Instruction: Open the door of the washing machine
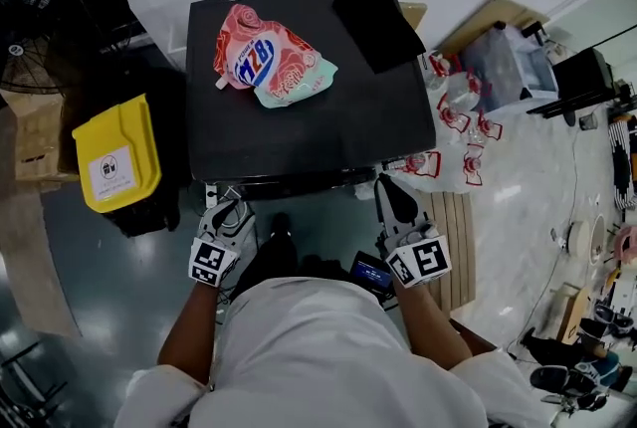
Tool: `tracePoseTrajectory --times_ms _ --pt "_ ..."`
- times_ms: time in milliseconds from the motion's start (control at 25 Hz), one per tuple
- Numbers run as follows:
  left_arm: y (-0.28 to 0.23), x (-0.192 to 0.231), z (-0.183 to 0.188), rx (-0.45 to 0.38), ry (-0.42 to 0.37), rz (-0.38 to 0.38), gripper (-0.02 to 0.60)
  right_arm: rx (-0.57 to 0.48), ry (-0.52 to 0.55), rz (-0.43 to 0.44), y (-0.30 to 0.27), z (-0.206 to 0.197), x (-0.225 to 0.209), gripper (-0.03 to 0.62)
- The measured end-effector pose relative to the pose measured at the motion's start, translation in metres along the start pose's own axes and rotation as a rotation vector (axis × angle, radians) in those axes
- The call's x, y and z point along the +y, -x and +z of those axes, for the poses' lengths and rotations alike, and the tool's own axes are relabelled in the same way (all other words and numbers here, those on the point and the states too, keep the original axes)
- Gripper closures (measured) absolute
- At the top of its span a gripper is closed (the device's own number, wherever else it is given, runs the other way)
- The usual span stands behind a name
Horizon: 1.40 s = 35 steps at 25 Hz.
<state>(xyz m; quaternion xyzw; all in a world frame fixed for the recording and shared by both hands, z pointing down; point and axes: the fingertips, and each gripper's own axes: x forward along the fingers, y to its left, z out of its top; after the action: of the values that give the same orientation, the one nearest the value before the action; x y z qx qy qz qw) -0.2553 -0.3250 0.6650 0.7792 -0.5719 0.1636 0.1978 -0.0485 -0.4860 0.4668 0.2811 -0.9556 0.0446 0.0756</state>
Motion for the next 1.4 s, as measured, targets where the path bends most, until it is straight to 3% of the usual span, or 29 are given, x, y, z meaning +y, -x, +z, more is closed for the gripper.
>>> tracePoseTrajectory --times_ms 400,800,1400 --pt "-0.054 0.02 -0.093 0.203 -0.002 -0.133 0.37 0.031 -0.011 -0.044 -0.04 -0.014 -0.001 0.556" --pt "-0.09 0.029 -0.158 0.367 -0.088 -0.223 0.371 0.099 -0.023 -0.007 -0.06 -0.059 0.002 0.556" --pt "-0.112 0.022 -0.17 0.377 -0.162 -0.258 0.449 0.116 -0.051 -0.063 -0.048 -0.081 -0.011 0.556"
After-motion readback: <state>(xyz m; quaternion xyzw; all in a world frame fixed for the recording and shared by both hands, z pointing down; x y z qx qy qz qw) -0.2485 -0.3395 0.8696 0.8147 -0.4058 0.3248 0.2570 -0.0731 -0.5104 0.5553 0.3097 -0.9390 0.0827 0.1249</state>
